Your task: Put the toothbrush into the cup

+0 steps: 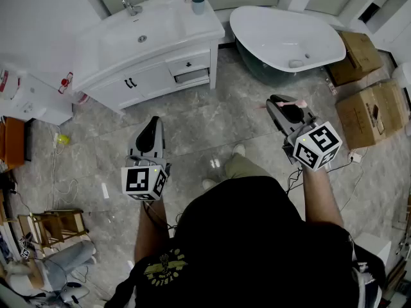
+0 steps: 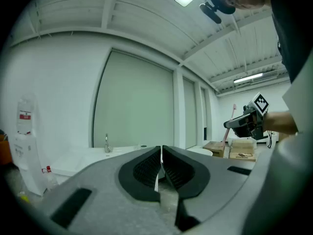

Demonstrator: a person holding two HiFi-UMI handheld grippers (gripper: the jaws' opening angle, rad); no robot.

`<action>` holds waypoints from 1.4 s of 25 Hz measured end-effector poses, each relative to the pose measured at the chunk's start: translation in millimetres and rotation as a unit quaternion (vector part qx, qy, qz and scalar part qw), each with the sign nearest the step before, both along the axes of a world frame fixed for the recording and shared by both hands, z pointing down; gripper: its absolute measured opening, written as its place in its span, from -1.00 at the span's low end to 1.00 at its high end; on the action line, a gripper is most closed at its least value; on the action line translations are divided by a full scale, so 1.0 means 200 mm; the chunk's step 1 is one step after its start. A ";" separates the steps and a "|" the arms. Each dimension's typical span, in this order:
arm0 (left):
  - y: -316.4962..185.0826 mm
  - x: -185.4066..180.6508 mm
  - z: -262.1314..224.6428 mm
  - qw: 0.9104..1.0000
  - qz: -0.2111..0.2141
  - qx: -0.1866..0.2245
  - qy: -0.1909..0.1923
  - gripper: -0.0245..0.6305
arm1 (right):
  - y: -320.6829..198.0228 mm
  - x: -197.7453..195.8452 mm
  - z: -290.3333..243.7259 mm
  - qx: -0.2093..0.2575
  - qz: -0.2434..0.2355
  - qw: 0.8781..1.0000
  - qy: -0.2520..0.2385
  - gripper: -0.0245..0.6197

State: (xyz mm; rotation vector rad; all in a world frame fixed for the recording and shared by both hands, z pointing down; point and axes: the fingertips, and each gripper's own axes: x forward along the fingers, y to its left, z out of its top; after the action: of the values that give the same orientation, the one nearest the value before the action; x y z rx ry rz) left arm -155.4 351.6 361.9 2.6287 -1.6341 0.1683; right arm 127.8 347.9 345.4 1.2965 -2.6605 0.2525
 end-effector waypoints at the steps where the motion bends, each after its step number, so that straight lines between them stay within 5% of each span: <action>1: 0.00 0.00 0.01 1.000 -0.001 -0.001 0.001 -0.86 | 0.00 0.00 0.01 -0.001 0.000 1.000 -0.003 -0.75; 11: -0.15 0.09 0.08 1.000 -0.002 -0.019 -0.018 -0.86 | -0.19 0.10 0.09 -0.015 0.003 0.999 -0.038 -0.75; 20: -0.51 0.05 -0.07 0.999 -0.015 0.013 -0.037 -0.87 | -0.55 0.06 -0.03 0.021 -0.015 0.998 -0.050 -0.75; 35: -0.91 0.25 0.05 0.999 -0.006 -0.016 -0.042 -0.87 | -0.90 0.17 0.12 -0.014 -0.022 0.998 -0.057 -0.75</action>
State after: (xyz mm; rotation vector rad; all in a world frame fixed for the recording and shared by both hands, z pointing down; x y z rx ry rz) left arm -105.2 169.2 372.3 2.6204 -1.6574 0.3059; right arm 161.4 168.1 369.8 1.2490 -2.7647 0.3674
